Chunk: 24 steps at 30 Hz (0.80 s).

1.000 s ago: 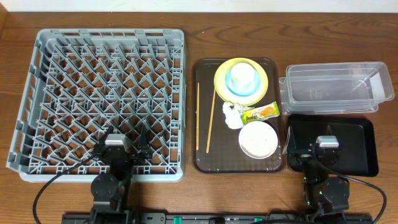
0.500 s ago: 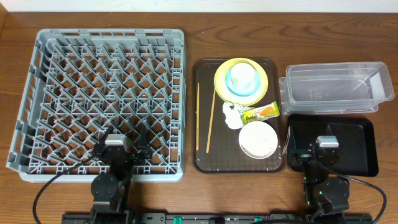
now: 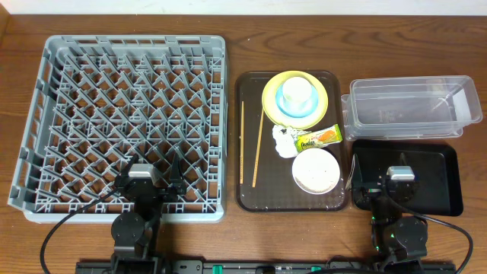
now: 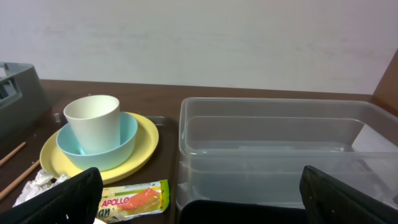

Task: Sort waste into correct bins and load items into the dishwasher rack

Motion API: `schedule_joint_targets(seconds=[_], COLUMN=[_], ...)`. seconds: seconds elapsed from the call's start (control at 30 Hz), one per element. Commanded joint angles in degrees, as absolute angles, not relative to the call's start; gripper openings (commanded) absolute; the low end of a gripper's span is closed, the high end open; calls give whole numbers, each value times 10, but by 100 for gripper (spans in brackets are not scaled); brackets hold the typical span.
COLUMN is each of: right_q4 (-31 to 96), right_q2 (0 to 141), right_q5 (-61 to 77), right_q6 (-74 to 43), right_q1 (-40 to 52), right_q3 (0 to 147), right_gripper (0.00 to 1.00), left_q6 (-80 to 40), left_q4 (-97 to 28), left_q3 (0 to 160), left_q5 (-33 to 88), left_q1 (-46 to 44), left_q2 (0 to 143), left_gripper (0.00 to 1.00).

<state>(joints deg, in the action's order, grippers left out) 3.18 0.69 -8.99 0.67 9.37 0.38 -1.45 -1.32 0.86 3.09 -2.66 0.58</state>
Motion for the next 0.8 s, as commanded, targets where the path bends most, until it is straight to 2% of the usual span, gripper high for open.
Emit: schedule_joint_targets(seconds=[0.0,0.13,0.53,0.77], right_q4=[34,34,34,34], right_q2=[8,8,8,8], right_q5=[-90,-90,-90,-90], right_q6=[9,9,9,9], right_q1=[90,90,90,90], right_q3=[3,3,3,3], right_gripper=[99,99,99,99], left_q6=[-11,-11,-127,-143], left_q4=[-37,-38,-41,-87], left_q3=[2,2,10,96], left_q5=[41,41,41,67], left_q1=[-23,-23,-23,-23], left_q2=[2,2,73,92], left_gripper=[93,93,93,93])
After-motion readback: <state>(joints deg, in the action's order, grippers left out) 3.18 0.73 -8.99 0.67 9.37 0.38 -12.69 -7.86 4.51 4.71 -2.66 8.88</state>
